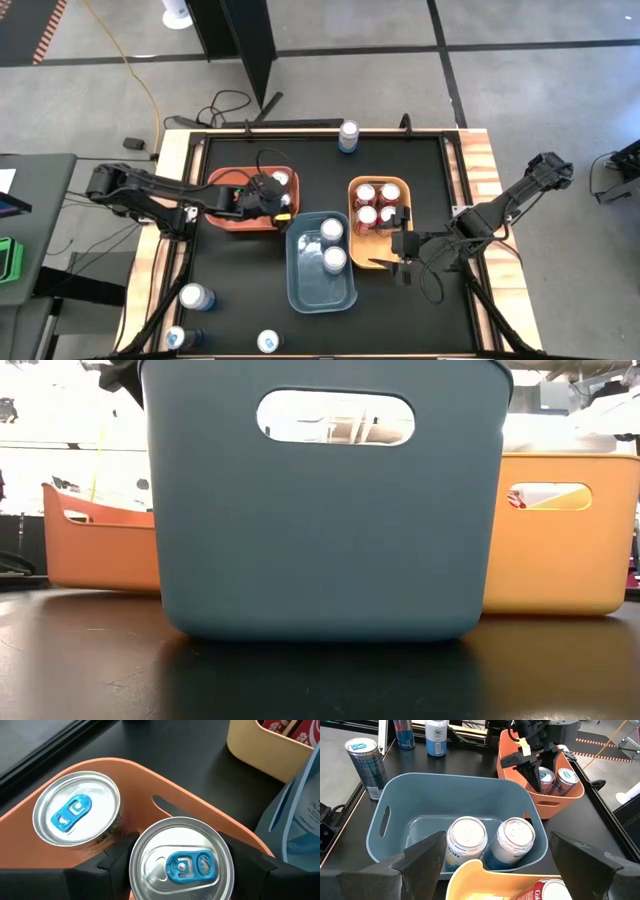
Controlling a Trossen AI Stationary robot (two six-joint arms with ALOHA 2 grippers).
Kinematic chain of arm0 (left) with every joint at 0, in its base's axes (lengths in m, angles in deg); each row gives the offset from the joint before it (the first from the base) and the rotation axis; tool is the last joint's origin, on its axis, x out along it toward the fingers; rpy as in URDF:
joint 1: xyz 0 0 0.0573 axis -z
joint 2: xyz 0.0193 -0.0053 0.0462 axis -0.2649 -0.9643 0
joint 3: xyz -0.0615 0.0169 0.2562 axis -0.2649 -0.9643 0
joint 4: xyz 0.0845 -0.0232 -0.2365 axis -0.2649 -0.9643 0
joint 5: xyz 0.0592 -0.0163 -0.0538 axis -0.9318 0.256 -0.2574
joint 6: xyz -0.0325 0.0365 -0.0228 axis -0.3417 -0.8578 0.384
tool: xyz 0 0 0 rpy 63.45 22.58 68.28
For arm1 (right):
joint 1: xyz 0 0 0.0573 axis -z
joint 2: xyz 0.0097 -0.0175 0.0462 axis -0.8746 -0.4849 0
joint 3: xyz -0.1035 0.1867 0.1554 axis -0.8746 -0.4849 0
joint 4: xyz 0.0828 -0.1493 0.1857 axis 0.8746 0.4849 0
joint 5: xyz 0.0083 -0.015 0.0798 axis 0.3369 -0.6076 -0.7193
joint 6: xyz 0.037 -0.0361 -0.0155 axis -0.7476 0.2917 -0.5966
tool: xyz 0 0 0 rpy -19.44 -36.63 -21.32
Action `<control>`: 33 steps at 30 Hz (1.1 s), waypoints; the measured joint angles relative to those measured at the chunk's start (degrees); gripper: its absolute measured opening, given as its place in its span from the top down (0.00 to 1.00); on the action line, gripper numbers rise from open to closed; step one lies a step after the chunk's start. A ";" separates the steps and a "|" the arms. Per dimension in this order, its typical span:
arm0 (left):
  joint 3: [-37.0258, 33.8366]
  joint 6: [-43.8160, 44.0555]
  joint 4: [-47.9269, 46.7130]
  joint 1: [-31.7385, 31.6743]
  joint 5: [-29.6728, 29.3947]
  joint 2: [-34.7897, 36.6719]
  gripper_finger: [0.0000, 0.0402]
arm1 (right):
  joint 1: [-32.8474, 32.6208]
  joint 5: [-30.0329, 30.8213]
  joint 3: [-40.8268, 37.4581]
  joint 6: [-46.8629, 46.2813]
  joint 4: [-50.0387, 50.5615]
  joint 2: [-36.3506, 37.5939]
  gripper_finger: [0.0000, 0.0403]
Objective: Sort soda cans
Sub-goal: Put the top blue soda can into the orange bin, then put the top blue-white soda can into the blue bin
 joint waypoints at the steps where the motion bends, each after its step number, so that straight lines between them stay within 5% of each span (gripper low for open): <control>1: 0.26 -0.36 -0.13 0.00 0.07 -0.03 0.41 | 0.00 0.02 0.00 0.00 0.00 0.00 0.09; 8: 0.75 -1.31 -1.01 -0.01 1.35 -0.25 0.22 | 0.00 0.00 0.00 -0.02 -0.05 0.00 0.09; 33: 0.89 -2.81 -3.34 -0.02 0.36 10.41 0.21 | -0.02 0.01 0.00 -0.17 -0.02 0.00 0.09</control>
